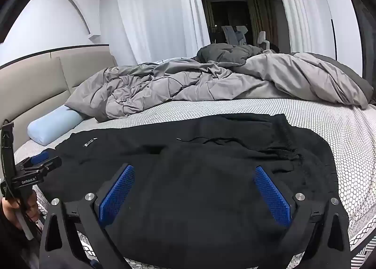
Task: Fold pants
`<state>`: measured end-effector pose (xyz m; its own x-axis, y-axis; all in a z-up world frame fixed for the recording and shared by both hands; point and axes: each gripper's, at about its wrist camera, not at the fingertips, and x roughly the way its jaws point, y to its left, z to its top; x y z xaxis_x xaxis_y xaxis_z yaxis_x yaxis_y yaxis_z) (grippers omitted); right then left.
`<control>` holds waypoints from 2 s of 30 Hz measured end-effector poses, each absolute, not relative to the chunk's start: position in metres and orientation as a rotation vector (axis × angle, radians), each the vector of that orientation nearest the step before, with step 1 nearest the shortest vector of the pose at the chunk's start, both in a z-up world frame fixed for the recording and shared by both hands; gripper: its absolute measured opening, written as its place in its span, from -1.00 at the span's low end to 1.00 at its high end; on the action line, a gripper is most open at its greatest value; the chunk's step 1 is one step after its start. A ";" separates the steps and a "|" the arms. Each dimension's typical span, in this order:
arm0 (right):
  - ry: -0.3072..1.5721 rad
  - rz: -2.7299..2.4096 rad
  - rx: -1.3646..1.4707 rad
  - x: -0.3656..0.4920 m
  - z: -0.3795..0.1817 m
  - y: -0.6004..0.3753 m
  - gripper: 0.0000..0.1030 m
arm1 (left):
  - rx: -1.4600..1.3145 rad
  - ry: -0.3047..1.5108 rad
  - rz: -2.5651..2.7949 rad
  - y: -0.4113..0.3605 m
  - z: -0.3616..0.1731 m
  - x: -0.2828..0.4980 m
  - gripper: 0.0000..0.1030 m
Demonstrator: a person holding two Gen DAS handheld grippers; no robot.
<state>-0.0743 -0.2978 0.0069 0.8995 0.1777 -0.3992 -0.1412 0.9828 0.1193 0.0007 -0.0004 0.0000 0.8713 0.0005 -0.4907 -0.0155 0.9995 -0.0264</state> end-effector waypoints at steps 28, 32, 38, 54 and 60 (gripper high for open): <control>0.441 0.164 0.059 -0.075 0.003 -0.296 1.00 | -0.045 0.497 0.007 0.000 0.000 0.000 0.99; 0.442 0.163 0.059 -0.075 0.003 -0.296 1.00 | -0.045 0.498 0.007 0.000 0.000 0.000 0.99; 0.445 0.170 0.059 -0.074 0.002 -0.295 1.00 | -0.048 0.494 0.010 0.008 -0.002 0.002 0.99; 0.451 0.168 0.058 -0.071 -0.001 -0.293 1.00 | -0.046 0.495 0.011 0.017 -0.004 0.005 0.99; 0.450 0.168 0.057 -0.072 0.000 -0.292 1.00 | -0.046 0.496 0.011 0.015 -0.003 0.005 0.99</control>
